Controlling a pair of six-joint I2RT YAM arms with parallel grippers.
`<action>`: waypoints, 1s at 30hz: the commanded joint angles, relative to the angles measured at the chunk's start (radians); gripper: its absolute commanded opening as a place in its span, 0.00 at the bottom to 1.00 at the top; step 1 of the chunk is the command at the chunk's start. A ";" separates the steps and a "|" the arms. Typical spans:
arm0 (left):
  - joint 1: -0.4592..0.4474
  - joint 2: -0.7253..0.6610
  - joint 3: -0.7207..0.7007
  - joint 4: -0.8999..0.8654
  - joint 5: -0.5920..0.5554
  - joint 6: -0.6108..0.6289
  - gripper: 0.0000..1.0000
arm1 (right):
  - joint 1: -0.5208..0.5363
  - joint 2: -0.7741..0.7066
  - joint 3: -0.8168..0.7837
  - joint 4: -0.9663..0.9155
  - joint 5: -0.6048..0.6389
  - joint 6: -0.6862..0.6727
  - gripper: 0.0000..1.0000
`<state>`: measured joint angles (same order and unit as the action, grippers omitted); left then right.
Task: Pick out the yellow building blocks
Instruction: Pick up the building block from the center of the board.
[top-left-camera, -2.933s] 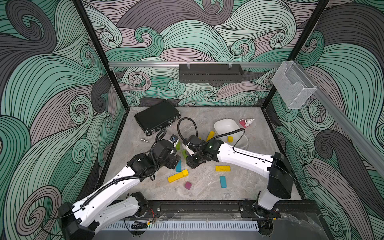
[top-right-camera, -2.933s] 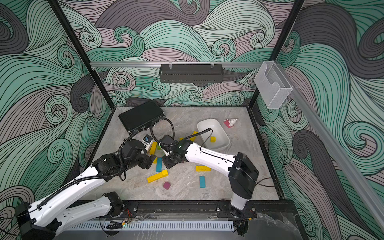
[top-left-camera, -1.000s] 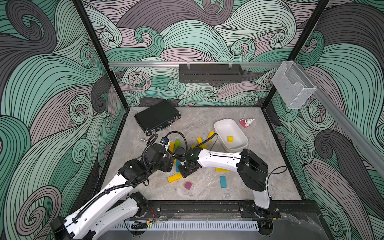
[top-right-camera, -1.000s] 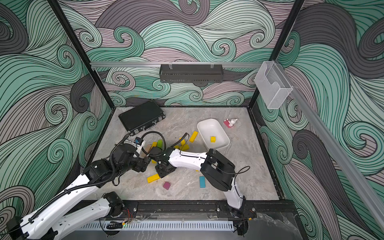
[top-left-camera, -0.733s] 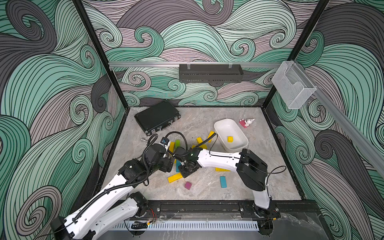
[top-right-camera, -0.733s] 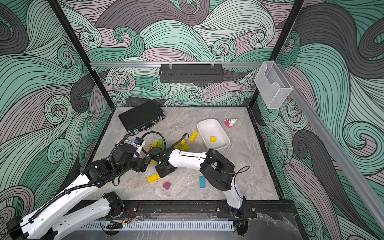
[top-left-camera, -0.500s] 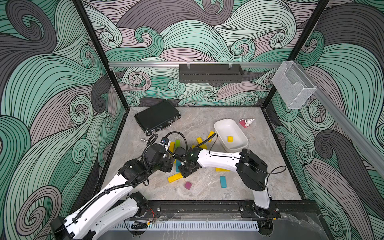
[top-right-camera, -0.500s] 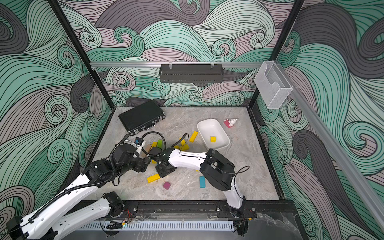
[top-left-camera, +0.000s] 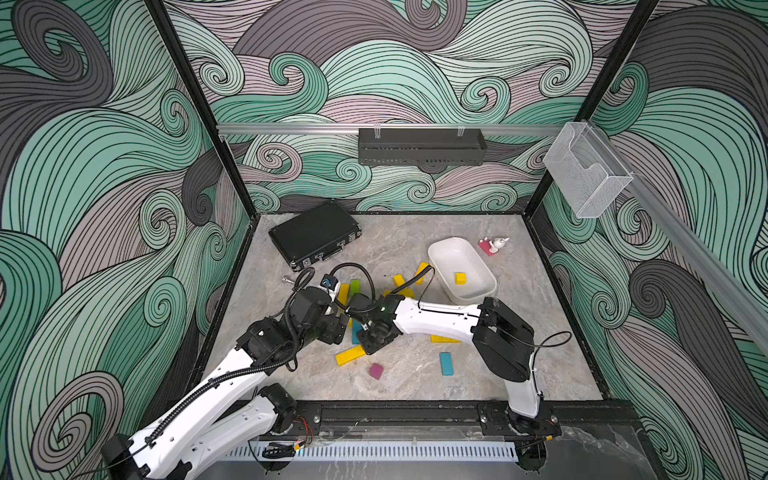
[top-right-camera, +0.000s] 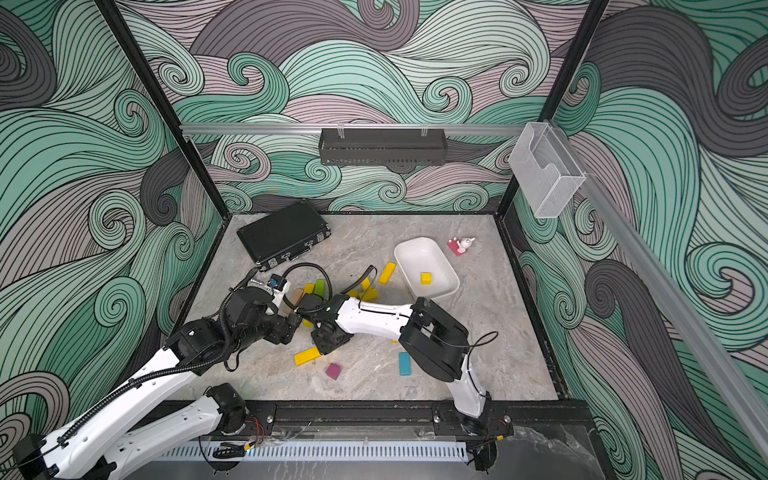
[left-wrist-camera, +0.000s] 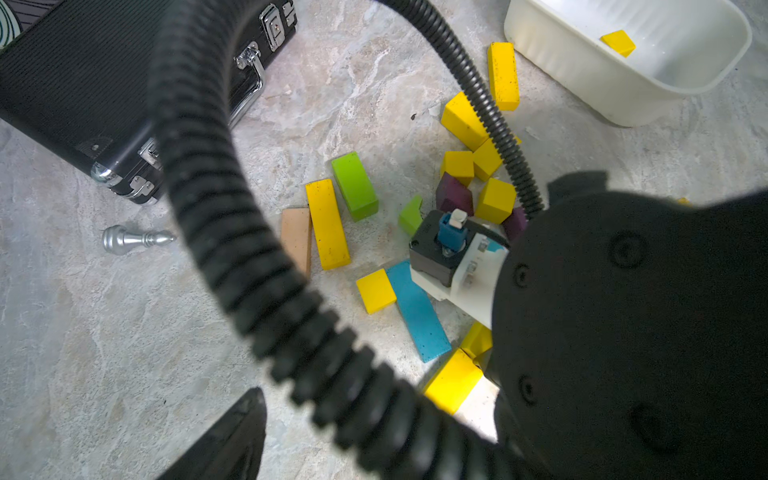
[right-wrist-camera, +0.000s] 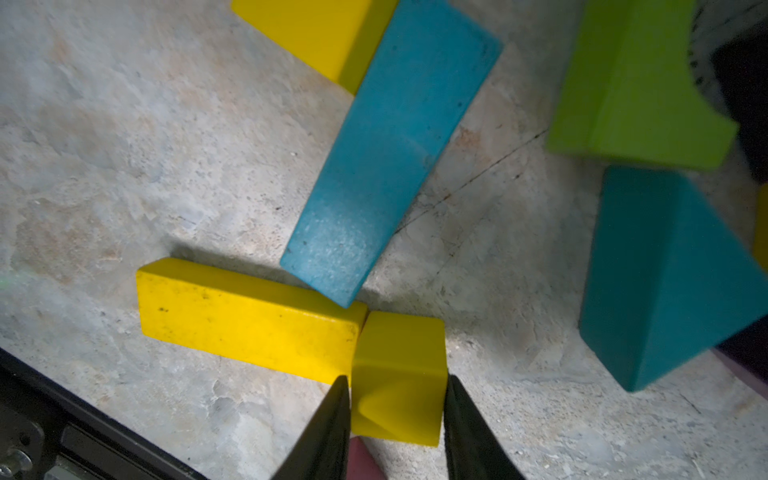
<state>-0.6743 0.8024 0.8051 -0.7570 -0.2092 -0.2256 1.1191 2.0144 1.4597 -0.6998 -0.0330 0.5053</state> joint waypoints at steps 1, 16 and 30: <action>0.010 -0.002 0.006 0.027 0.006 -0.004 0.85 | 0.015 0.030 0.025 -0.027 0.015 -0.002 0.36; 0.022 -0.005 0.005 0.031 0.023 -0.003 0.85 | 0.015 0.049 0.049 -0.045 0.015 -0.008 0.38; 0.038 -0.003 0.004 0.039 0.027 -0.002 0.85 | 0.015 -0.020 0.041 -0.063 0.062 -0.022 0.23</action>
<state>-0.6506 0.8013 0.8017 -0.7620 -0.1745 -0.2199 1.1191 2.0422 1.4906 -0.7219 -0.0135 0.4973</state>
